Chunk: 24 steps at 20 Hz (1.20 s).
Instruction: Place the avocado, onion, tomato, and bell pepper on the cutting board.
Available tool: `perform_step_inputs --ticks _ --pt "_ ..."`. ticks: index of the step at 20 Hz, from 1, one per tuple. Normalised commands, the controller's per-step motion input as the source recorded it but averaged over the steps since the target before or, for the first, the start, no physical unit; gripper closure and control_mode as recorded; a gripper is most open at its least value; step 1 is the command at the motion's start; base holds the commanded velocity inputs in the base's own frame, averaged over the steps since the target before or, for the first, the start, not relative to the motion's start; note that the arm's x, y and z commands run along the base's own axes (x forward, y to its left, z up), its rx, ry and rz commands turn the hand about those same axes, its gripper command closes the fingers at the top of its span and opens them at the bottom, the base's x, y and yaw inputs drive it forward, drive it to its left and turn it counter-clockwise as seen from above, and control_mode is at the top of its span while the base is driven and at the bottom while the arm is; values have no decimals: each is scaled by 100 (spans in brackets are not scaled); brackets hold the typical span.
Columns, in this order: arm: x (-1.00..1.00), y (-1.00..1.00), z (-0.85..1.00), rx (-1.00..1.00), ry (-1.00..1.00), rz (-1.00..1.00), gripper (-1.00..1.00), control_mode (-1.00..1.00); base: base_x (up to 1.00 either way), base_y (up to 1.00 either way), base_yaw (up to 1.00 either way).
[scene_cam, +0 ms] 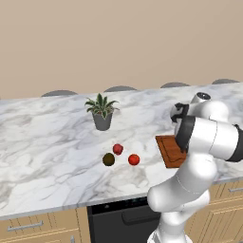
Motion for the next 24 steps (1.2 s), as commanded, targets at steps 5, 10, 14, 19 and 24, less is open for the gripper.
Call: perform_step_inputs --ticks 5,10,14,19,24 --pt "-22 6 -17 0 0 0 100 -100 0 0 0" --pt "-9 15 -16 0 0 0 100 -100 0 0 0" --pt "1 31 -22 0 0 0 100 -100 0 0 0" --pt "9 19 -26 -1 -1 0 100 -100 0 0 0" --pt "23 -8 -22 0 -4 0 100 -100 0 0 0"
